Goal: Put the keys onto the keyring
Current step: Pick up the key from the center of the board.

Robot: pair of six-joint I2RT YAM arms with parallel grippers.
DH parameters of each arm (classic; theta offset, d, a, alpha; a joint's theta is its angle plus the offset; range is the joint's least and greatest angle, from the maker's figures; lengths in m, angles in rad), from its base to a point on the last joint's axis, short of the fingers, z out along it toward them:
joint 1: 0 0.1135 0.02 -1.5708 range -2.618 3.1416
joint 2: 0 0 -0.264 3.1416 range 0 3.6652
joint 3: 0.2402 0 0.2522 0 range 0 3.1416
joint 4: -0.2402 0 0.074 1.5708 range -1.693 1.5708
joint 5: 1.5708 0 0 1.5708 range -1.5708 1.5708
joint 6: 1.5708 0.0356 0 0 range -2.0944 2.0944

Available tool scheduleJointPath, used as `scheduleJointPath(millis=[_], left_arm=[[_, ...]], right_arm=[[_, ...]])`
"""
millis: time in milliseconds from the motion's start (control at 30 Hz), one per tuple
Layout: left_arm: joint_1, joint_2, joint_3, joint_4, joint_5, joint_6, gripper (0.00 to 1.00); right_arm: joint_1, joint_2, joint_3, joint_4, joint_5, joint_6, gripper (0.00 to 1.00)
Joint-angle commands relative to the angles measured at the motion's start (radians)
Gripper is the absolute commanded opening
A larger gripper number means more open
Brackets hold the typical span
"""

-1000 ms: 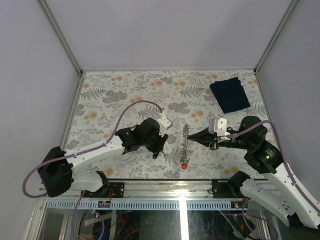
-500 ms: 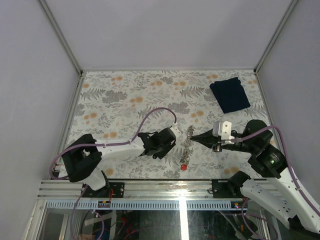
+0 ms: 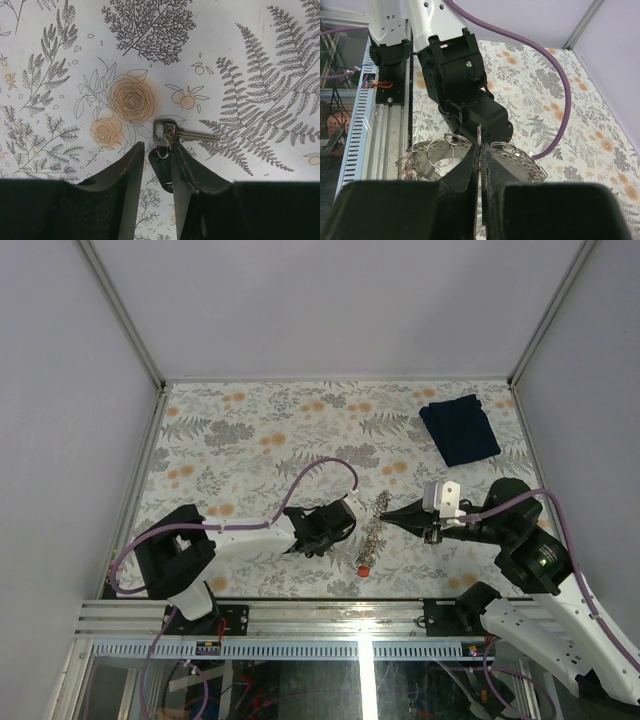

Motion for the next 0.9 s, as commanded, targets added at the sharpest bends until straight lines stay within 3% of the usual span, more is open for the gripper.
scheduleJointPath(millis=[0, 333, 600, 867], left_arm=[[-0.007, 0.012, 0.017, 0.036, -0.030, 0.025, 0.27], [-0.007, 0.017, 0.004, 0.047, -0.008, 0.021, 0.23], [-0.008, 0.017, 0.006, 0.036, -0.006, 0.031, 0.00], [-0.001, -0.115, -0.001, 0.032, -0.039, 0.038, 0.00]], right_arm=[[0.007, 0.001, 0.032, 0.076, 0.001, 0.003, 0.00], [0.007, 0.006, 0.029, 0.082, -0.005, 0.007, 0.00], [0.007, 0.007, 0.031, 0.087, -0.010, 0.014, 0.00], [0.007, 0.034, 0.114, 0.008, 0.038, 0.012, 0.00]])
